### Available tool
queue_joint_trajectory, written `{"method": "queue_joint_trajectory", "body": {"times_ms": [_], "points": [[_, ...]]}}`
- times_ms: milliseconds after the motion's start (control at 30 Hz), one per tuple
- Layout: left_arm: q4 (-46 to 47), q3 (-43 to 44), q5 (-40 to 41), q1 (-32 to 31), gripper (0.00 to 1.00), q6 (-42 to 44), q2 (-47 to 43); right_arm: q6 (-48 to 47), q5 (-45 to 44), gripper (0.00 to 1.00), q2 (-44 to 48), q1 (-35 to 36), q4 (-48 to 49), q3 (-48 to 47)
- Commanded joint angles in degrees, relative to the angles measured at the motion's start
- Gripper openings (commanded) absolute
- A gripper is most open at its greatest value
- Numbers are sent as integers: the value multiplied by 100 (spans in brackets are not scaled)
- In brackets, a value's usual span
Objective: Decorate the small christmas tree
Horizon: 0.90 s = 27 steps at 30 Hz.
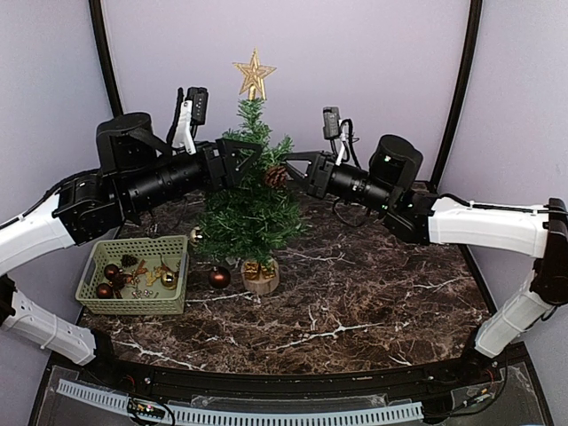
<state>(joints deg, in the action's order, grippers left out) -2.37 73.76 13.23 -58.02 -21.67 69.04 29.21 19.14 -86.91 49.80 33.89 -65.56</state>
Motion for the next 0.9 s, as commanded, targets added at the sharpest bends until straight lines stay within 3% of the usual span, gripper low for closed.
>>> {"method": "queue_joint_trajectory", "body": {"times_ms": [0, 167, 533, 700, 867], "points": [[-32, -20, -114, 27, 64, 47, -192, 10, 26, 6, 180, -41, 276, 61], [-1, 19, -305, 27, 64, 135, -230, 36, 33, 20, 261, -38, 325, 122], [-48, 160, -669, 28, 65, 298, -294, 1, 25, 27, 575, -36, 378, 302], [-862, 598, -425, 32, 66, 474, -361, -98, 60, 44, 966, -41, 252, 499], [-1829, 680, -91, 286, 68, 34, -847, -382, -369, 59, 1643, -64, -385, 875]]}}
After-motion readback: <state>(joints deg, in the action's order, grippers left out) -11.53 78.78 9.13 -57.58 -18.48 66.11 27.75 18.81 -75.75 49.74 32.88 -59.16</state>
